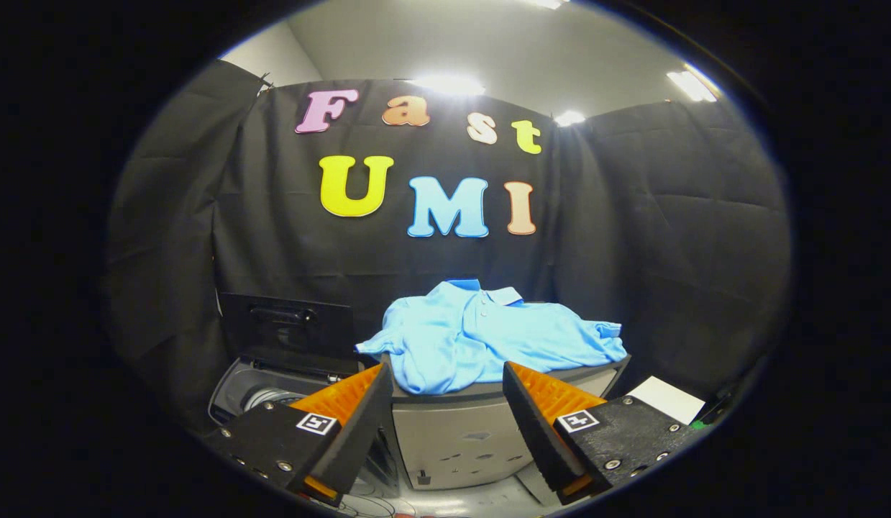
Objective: Put the clothes into the washing machine and then close the washing machine lid.
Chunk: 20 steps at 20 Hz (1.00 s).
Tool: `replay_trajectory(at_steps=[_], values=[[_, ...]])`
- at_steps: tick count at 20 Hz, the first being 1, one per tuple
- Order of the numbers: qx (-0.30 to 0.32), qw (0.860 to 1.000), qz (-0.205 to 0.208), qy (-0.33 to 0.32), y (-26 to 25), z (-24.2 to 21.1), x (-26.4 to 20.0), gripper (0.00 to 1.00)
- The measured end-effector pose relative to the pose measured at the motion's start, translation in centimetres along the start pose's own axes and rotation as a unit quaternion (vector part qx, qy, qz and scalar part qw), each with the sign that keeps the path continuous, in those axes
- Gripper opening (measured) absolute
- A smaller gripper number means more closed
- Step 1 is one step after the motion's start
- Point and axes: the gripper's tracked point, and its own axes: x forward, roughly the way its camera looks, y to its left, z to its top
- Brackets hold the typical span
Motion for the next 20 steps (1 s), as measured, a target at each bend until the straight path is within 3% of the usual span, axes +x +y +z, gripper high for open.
replay_trajectory(at_steps=[12, 15, 20], values=[[0.074, 0.992, 0.004, 0.1, -2.8, 0.3, 16.3, 0.96], [0.06, 0.991, 0.002, 0.124, -3.3, 0.0, 19.6, 0.96], [0.056, 0.985, 0.034, 0.161, -2.3, -1.8, 22.8, 0.96]])
